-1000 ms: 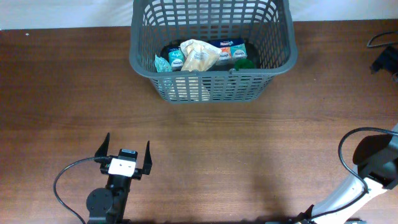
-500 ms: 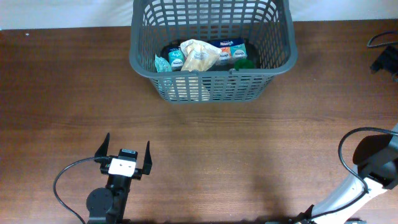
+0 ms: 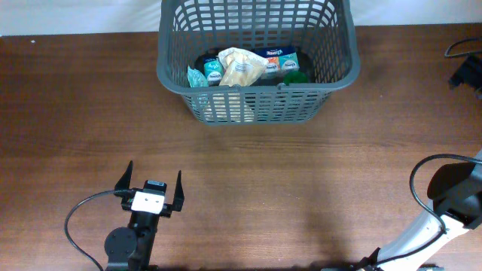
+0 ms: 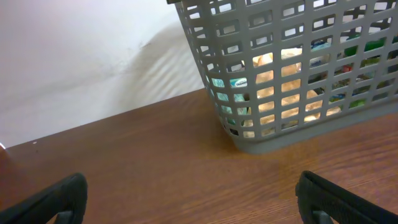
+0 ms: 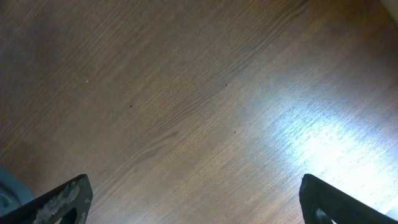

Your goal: Pack container

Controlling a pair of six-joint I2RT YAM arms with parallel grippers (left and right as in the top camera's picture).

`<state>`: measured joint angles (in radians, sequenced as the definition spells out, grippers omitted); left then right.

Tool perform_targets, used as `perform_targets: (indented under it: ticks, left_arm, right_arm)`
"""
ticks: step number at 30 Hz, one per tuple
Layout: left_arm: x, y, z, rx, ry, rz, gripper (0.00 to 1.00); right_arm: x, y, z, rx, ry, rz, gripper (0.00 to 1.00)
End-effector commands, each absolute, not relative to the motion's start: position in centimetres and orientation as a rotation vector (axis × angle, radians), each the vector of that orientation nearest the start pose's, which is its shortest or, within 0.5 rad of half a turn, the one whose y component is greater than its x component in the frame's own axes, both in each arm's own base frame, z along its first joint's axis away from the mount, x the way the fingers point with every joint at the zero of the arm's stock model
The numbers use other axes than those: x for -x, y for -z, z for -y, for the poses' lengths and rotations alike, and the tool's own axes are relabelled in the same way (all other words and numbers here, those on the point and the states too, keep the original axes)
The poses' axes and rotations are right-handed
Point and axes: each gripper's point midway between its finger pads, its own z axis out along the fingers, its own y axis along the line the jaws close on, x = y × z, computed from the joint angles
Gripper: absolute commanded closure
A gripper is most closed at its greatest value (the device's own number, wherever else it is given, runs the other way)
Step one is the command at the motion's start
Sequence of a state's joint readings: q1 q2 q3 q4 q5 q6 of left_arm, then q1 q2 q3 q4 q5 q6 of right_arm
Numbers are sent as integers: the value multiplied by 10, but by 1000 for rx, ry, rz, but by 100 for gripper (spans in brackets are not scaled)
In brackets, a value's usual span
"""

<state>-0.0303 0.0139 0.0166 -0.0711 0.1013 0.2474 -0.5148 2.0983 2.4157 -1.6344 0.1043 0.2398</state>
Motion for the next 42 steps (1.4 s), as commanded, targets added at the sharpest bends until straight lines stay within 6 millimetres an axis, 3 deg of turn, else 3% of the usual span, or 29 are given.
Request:
perform_targets:
  ticks: [1, 30, 36, 40, 42]
  left_arm:
    - [-245, -159, 24, -316, -95, -1609, 1]
    - [-245, -159, 24, -315, -95, -1609, 1]
    - [-245, -159, 24, -315, -95, -1609, 1]
    - [-245, -159, 24, -316, -95, -1609, 1]
    - [-245, -159, 24, -315, -95, -1609, 1]
  right_arm:
    - [-362, -241, 226, -1104, 196, -2672, 1]
    - [-361, -245, 227, -1101, 211, -2664, 1]
    - [-355, -281, 220, -1012, 331, -2589, 1]
    - [-375, -332, 209, -864, 385, -2409, 1]
    - [-394, -371, 190, -677, 395, -2296, 1]
